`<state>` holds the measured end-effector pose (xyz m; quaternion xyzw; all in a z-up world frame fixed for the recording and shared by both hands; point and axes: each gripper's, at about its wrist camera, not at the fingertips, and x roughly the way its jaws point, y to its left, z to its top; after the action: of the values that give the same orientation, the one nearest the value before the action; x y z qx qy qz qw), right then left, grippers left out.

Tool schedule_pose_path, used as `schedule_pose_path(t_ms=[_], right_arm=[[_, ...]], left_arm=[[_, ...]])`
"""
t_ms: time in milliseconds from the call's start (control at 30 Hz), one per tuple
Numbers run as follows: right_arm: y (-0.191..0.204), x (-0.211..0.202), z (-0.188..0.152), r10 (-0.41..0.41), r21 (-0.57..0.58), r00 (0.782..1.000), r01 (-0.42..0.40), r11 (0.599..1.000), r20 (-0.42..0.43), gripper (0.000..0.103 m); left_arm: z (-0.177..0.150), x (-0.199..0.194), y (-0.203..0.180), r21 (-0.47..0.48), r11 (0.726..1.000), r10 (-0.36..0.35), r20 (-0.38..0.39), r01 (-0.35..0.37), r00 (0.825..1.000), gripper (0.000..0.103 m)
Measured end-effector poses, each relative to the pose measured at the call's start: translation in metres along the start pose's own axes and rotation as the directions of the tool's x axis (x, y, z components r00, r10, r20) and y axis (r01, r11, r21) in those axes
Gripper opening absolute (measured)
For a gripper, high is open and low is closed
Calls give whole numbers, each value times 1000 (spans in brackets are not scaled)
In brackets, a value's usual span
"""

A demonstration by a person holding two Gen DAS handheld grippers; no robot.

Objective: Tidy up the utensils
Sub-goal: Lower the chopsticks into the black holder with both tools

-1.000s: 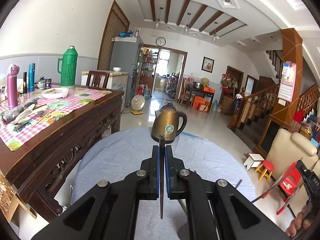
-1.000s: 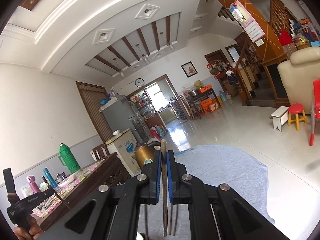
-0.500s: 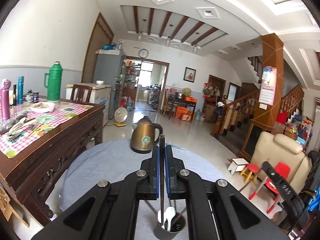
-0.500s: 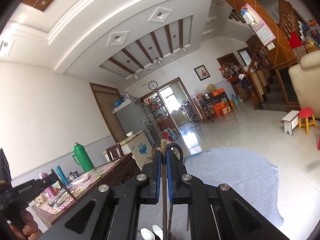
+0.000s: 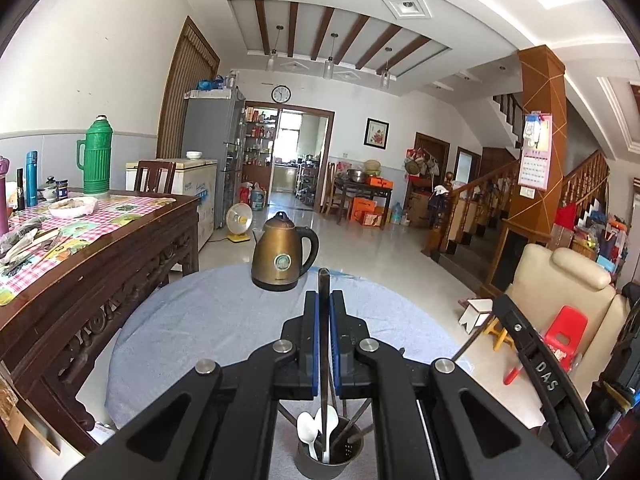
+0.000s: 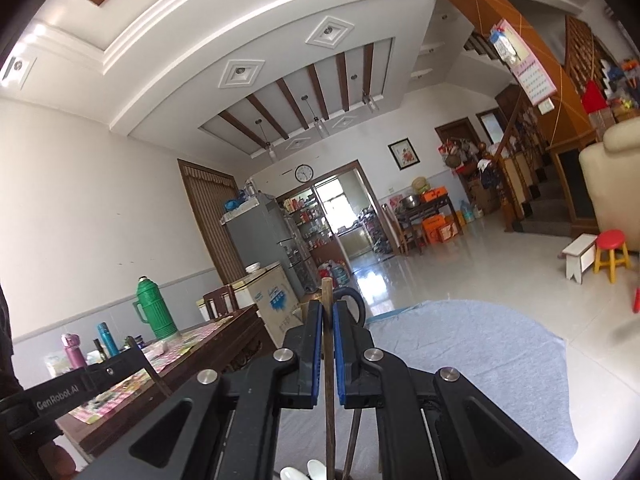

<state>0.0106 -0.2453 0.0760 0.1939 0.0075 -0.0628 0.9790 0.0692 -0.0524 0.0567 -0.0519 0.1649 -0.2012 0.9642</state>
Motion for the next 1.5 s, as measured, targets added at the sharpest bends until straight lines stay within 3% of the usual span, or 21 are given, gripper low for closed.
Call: schedule_pose_path(t_ms=[333, 733, 1500], right_arm=[[-3, 1, -19, -4, -27, 999, 3, 1000, -46, 7], [-8, 0, -33, 2, -15, 995, -3, 1000, -103, 7], [-14, 13, -49, 9, -12, 983, -11, 1000, -186, 7]], left_arm=[[-16, 3, 2, -1, 1000, 9, -33, -9, 999, 5], [-28, -1, -2, 53, 996, 75, -42, -73, 996, 5], [-38, 7, 3, 51, 996, 79, -96, -74, 992, 5]])
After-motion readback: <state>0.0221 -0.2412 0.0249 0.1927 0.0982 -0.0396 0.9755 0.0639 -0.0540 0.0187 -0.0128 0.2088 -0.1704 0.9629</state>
